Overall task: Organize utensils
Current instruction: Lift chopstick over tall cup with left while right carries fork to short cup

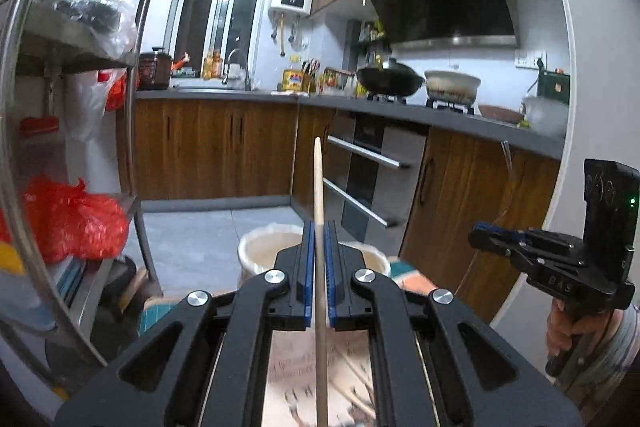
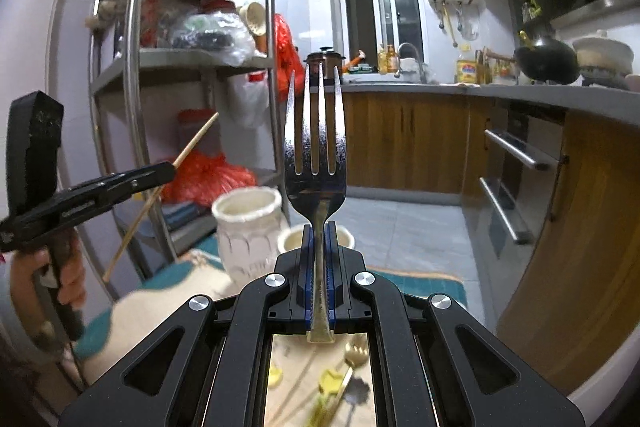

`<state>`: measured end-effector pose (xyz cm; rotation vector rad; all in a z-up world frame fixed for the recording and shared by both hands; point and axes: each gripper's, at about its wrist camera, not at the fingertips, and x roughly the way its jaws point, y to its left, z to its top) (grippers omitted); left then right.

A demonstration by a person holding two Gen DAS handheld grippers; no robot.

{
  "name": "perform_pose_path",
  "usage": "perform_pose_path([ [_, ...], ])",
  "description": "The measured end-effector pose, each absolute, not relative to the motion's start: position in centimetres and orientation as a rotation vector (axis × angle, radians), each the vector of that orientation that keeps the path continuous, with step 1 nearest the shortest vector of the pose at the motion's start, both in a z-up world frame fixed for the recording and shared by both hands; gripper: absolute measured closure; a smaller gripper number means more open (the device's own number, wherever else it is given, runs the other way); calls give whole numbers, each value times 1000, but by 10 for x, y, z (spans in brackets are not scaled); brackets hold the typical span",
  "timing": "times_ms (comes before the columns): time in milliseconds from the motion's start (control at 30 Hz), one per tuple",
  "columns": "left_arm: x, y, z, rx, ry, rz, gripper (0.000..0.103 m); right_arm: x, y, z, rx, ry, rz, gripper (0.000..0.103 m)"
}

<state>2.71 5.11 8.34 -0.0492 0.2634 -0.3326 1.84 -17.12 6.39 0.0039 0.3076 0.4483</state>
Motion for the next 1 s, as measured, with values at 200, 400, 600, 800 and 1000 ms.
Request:
perform_pose_path([
  [200,69,50,109,-67,195,-330,98,45,-167,87,58,262,465,97],
  [400,115,44,118,-100,182,-302,98,75,-161,99,87,229,469,97],
  [600,156,36,102,-75,185,-215,98,104,-153,81,86,289,473,97],
  [800,165,37,80,-43,190,-175,98,121,-143,51,73,380,477,97],
  [1000,146,43,63,-55,229,-181,98,130,-132,31,53,472,480,97],
])
